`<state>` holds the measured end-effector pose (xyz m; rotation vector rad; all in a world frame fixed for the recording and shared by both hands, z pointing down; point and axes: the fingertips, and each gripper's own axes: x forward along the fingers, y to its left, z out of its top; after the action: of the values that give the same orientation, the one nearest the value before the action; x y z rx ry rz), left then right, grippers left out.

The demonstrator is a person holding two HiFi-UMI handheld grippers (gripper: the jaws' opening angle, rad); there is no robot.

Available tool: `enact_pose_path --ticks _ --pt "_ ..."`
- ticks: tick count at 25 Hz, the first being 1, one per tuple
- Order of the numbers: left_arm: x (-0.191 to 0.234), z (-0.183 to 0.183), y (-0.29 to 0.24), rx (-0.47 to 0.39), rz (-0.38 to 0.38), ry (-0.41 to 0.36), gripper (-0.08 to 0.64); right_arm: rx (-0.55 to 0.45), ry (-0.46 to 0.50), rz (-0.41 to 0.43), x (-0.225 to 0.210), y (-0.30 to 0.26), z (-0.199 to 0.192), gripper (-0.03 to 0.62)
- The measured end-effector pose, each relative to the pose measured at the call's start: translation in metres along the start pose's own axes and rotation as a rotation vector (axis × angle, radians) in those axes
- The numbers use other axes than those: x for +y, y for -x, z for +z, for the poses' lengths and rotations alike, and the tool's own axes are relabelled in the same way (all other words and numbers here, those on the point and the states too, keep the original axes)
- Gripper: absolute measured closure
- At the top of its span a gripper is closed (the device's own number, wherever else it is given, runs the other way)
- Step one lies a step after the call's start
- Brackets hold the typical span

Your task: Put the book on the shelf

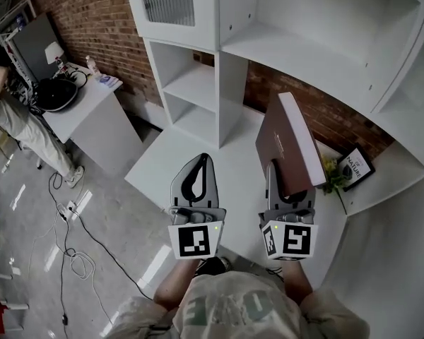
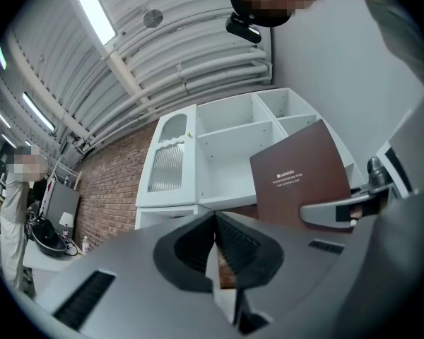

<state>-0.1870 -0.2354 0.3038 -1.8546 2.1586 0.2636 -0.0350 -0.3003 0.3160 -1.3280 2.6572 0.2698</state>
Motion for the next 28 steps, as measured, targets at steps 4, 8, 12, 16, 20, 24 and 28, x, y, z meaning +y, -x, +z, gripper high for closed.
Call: enact_pose_path --ticks 4,8,12,16,20,24,28 --pt "-0.007 -0.01 -0.019 0.001 -0.051 0.024 0.546 0.02 0.001 -0.043 -0.007 -0.01 -0.01 0.44" --pt "-0.008 -0.017 -0.036 0.012 -0.104 0.064 0.546 0.017 0.05 -0.09 -0.008 -0.018 -0.008 0.44" --pt "-0.02 -0.016 -0.051 -0.006 -0.179 0.071 0.546 0.034 0.05 -0.132 -0.015 -0.013 -0.009 0.44" --pt "-0.034 -0.017 -0.06 0.013 -0.248 0.09 0.546 0.08 -0.009 -0.157 -0.022 -0.01 0.001 0.44" --pt "-0.048 -0.019 -0.075 0.016 -0.319 0.092 0.546 0.045 -0.002 -0.168 -0.029 -0.016 0.049 0.44" --pt "-0.066 -0.011 -0.083 -0.022 -0.379 0.101 0.547 -0.072 0.052 -0.181 -0.033 -0.027 0.114 0.44" --pt "-0.076 -0.005 -0.083 -0.04 -0.417 0.12 0.546 -0.159 0.112 -0.22 -0.045 -0.039 0.171 0.44"
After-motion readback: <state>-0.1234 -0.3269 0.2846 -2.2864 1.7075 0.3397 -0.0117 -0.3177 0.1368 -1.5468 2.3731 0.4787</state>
